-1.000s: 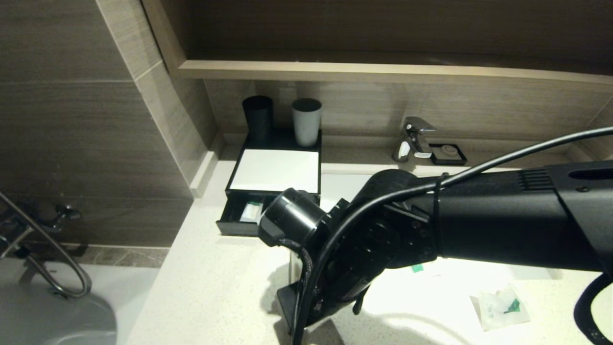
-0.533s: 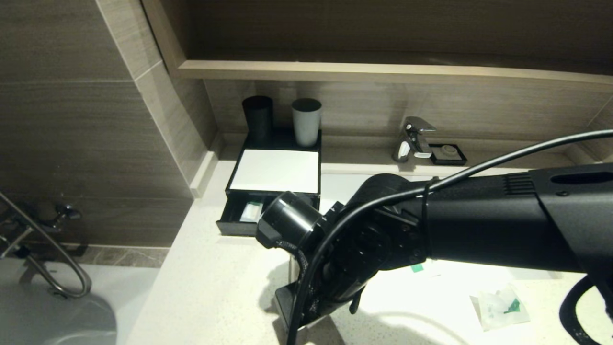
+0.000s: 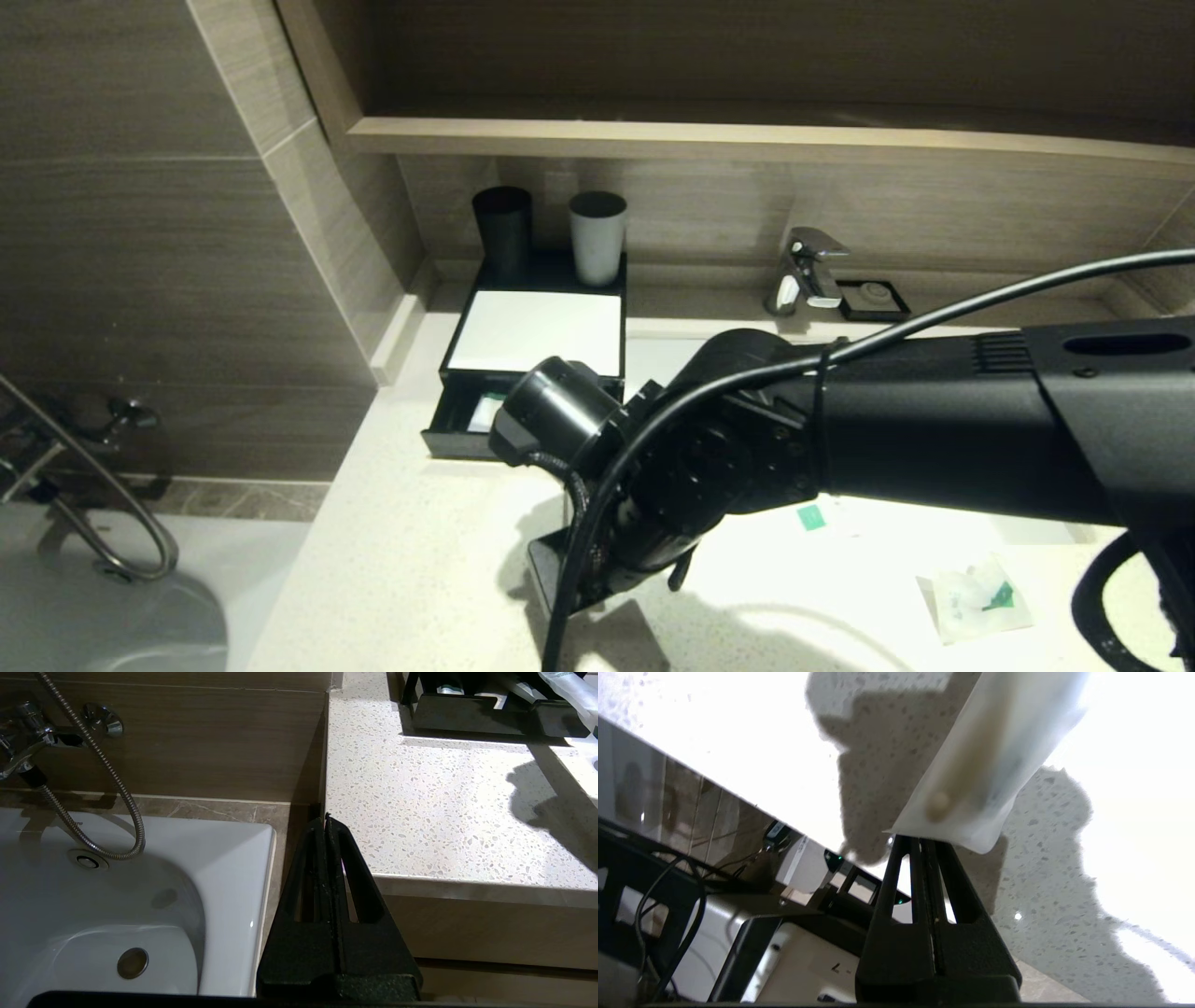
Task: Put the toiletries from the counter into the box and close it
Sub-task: Place the bathroom toiletry into the drawer
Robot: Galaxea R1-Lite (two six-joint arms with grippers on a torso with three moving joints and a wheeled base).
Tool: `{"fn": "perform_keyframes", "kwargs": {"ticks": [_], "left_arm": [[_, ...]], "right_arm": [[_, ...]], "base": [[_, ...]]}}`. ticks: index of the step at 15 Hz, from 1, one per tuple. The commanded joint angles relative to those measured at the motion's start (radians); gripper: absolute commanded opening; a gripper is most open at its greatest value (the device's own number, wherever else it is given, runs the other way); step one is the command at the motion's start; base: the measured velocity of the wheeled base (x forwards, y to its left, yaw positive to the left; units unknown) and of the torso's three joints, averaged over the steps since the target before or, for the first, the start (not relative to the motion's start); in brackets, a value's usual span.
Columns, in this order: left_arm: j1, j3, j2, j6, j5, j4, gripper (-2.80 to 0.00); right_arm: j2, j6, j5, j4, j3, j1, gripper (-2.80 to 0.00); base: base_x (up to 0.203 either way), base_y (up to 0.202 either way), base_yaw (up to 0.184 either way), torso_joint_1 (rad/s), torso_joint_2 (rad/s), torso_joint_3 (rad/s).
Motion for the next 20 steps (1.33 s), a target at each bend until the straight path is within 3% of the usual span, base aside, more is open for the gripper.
{"fn": "perform_keyframes", "kwargs": {"ticks": [1, 20], "left_arm": [[0.0, 0.0, 0.0, 0.0, 0.001, 0.0, -2.8], [0.0, 0.0, 0.0, 0.0, -0.001, 0.0, -2.8]], "right_arm": [[0.025, 0.004, -0.031, 0.005, -0.021, 0.0, -2.8], [0.013, 0.036, -0.071, -0.049, -0.092, -0.035, -2.8]], "base": [[0.0, 0.0, 0.0, 0.0, 0.0, 0.0], [0.0, 0.0, 0.0, 0.0, 0.0, 0.0]]}}
